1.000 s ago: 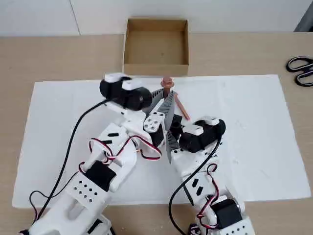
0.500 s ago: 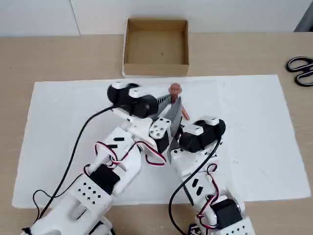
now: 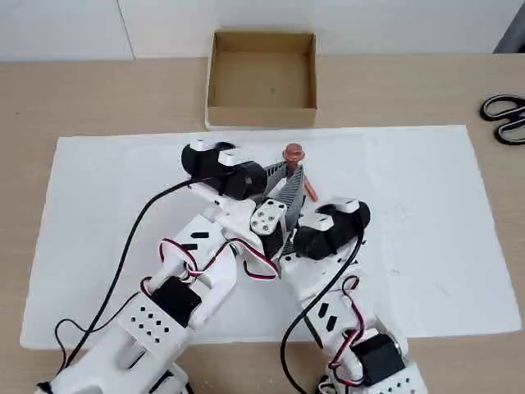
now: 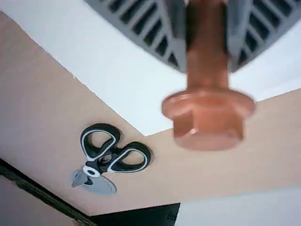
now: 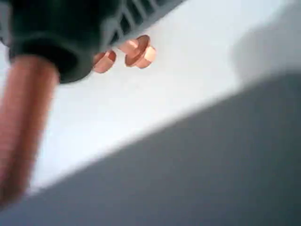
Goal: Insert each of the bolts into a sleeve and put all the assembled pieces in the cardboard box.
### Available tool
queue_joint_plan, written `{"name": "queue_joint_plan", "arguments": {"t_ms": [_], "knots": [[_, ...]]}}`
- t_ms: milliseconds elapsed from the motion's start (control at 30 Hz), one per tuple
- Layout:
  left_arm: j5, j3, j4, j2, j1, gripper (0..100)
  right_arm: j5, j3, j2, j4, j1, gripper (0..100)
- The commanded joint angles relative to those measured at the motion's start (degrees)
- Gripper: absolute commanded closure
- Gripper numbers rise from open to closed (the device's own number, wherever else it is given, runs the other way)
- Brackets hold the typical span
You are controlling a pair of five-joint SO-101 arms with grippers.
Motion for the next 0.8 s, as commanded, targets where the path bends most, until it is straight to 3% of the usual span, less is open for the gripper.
{"name": "queue_joint_plan", "arguments": {"t_ms": [0,767], "knots": [[-0.5,-0.4,-1.4,-1.8,0.1,99,-0.4,-0.3,-0.5,-1.0,-0.2,99.5],[-0.5,-0.4,3.5,-2.3,-0.2,99,-0.3,-0.2,-0.5,-1.3,1.7,99.5]]}}
